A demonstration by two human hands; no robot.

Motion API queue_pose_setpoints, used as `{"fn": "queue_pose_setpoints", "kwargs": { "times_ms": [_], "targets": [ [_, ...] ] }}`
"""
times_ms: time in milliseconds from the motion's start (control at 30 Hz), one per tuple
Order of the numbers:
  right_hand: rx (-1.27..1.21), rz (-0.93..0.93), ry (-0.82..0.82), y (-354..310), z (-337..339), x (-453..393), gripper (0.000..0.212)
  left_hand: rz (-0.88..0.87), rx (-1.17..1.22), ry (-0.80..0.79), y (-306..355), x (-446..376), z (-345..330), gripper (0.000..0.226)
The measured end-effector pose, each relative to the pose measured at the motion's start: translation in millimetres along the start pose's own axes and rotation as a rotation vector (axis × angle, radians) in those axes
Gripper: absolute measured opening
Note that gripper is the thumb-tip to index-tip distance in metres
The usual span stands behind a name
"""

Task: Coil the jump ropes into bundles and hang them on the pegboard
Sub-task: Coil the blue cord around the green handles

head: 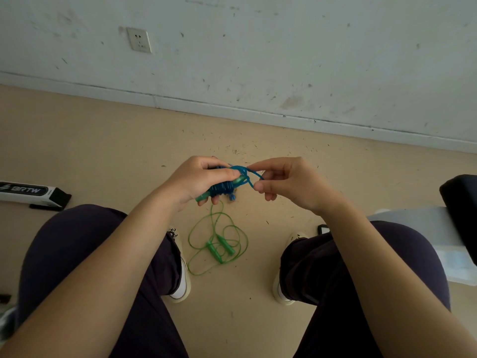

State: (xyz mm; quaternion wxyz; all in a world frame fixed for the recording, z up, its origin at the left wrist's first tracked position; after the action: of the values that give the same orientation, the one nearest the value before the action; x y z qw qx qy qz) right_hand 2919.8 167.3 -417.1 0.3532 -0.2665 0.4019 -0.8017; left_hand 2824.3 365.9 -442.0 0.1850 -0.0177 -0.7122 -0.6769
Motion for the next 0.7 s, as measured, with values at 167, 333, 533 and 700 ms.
{"fn": "queue_pose_setpoints", "kwargs": {
  "times_ms": [167,333,533,700],
  "targets": [
    [0.027,0.039,0.043,-3.6,-1.5,-0.8,0.035,0.047,0.049,0.042,-0.8,-1.0,-1.6,0.024],
    [0.14,0.03,0.086,0.0,-5.5,-2.6,0.036,0.056,0.023,0.039,-1.7,0.3,-5.1,0.025],
    [0.308,0.065,0.166,3.3,-8.7,-3.2,0.037,0.033,0.053,0.057,-3.4,-1.3,-6.1,0.03],
    [0.35,0.075,0.238,3.2,-8.0,-3.1,0.023,-0.032,0.058,0.034,-2.0,-0.2,-6.0,0.026]
  ]
}}
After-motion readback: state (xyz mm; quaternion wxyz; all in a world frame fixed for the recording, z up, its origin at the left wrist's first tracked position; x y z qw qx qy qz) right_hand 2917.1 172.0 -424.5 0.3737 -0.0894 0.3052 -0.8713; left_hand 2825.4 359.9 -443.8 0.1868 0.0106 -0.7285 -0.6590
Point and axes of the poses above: each hand's wrist, its own x-axis away from the middle knuckle, its own z-axis out of the back of the hand, y = z × x, the point moved 1 cm from there along -x, towards the middle knuckle, and after that the axes turned 13 degrees about x, right-handed, at the moved point
